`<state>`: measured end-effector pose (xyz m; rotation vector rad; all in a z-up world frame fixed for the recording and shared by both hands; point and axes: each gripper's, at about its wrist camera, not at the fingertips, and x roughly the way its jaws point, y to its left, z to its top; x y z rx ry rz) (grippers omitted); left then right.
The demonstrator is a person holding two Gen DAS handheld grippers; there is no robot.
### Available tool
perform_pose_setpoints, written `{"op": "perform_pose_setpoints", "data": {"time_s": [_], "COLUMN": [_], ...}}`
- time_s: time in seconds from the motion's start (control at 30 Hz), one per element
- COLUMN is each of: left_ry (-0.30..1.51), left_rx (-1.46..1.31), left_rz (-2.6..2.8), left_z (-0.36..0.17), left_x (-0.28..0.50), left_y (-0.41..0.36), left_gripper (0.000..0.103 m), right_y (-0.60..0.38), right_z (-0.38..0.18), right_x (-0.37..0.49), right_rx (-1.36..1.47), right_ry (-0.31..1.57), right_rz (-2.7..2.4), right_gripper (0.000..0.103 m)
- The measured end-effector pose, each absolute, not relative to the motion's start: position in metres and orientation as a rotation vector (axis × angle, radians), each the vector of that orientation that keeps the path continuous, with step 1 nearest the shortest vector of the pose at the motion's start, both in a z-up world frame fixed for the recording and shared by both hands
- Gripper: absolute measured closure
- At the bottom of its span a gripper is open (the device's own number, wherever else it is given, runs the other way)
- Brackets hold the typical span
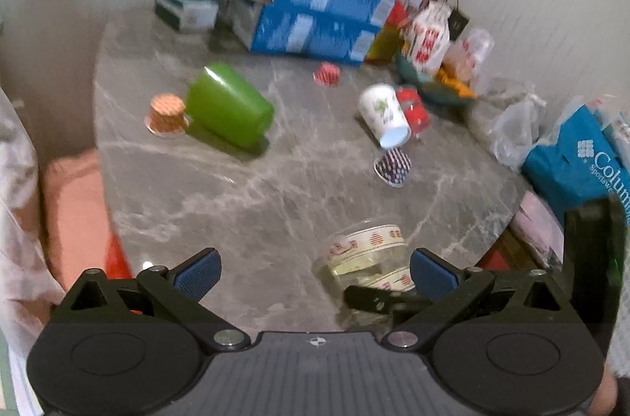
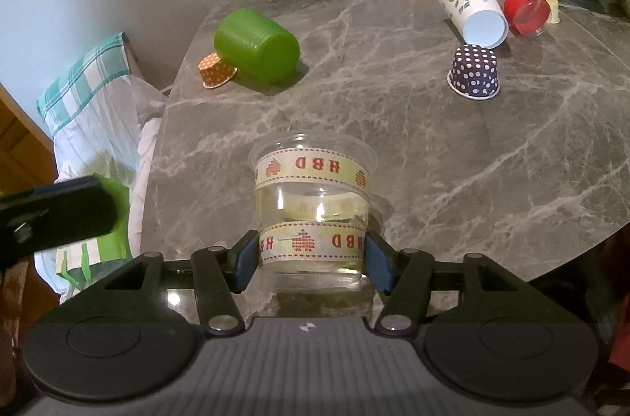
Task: Flip cup upright
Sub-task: 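Lift the clear cup with the right tool toward the left tool, then close the left tool on the clear cup while the right tool releases it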
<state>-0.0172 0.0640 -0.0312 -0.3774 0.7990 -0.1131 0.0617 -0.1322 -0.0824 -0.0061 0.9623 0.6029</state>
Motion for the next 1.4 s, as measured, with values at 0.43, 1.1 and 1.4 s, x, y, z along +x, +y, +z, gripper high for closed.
{"op": "perform_pose_setpoints", "data": {"time_s": [0.43,1.1,1.4], "left_ry": [1.042,1.093,1.091], "left_rx": [-0.504,-0.501,-0.495], "left_rz": [-0.19,-0.128,-0.11], "left_z": [-0.069,-0.077,-0.079], "left_x": [0.048,0.069,0.074], "left_y": [0.036,0.024,0.02], "left_gripper": [0.005,0.019,0.025], "right_y": [-0.132,-0.14,-0.142], "right_z": [-0.089,-0.091,-0.09], "right_x": [0.06,0.057,0.051], "right_rx": [-0.013,-0.008,-0.01], "right_ry": [0.96,0.948,0.942], "right_rz": [0.629,0.65,0.679], "right_gripper": [0.037,0.037,0.036]}}
